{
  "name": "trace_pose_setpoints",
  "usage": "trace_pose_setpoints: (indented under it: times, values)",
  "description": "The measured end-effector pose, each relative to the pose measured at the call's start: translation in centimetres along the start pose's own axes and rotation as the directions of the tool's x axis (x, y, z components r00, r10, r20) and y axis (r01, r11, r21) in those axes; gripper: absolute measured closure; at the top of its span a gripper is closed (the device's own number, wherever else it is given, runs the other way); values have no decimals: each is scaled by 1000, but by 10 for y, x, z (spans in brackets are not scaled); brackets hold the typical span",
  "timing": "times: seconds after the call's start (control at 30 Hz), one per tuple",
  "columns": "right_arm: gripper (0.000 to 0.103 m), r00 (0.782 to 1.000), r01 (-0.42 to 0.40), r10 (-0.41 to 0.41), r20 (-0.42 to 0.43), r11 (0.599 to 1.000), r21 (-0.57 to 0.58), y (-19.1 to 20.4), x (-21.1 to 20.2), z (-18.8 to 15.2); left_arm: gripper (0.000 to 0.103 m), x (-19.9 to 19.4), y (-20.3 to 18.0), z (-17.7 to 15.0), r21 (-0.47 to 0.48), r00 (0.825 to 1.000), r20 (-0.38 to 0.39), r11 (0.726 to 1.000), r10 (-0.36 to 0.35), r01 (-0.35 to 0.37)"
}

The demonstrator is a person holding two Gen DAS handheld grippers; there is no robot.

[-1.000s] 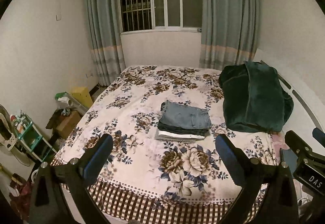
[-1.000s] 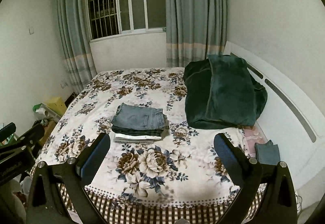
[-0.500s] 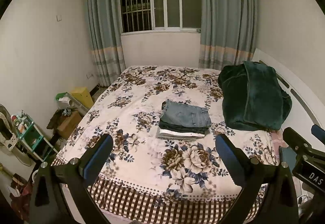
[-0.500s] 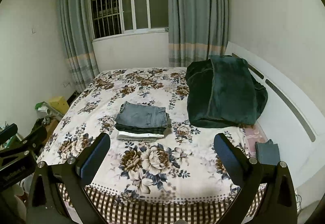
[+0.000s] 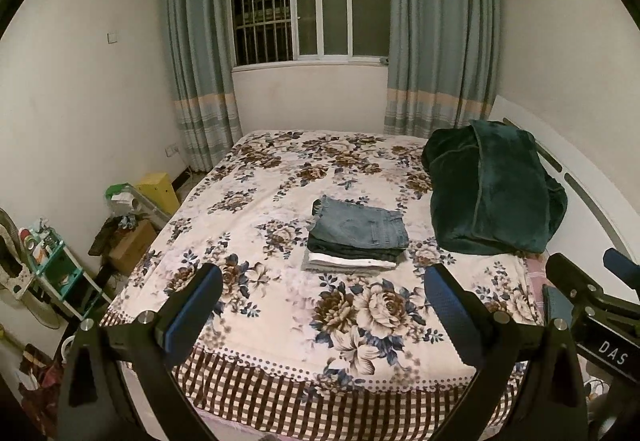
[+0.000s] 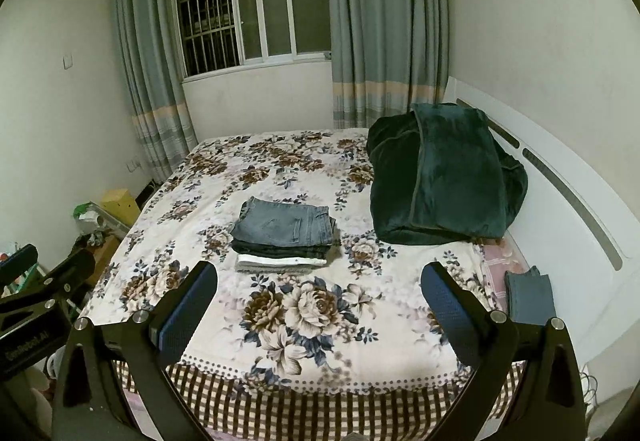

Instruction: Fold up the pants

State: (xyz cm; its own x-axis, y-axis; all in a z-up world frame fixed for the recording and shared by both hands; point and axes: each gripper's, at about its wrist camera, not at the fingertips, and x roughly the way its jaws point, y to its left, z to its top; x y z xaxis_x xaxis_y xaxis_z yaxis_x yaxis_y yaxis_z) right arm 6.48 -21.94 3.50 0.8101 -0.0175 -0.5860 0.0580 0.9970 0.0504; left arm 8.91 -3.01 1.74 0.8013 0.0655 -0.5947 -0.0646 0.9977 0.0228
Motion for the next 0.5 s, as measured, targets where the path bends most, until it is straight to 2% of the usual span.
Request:
trace_pose_setpoints:
  times: [0.5]
  values:
    - [0,1000,2,-2,8,1000,3,0,-10,-5,0,-11,-4,8,11,1000,17,1000,-26,26]
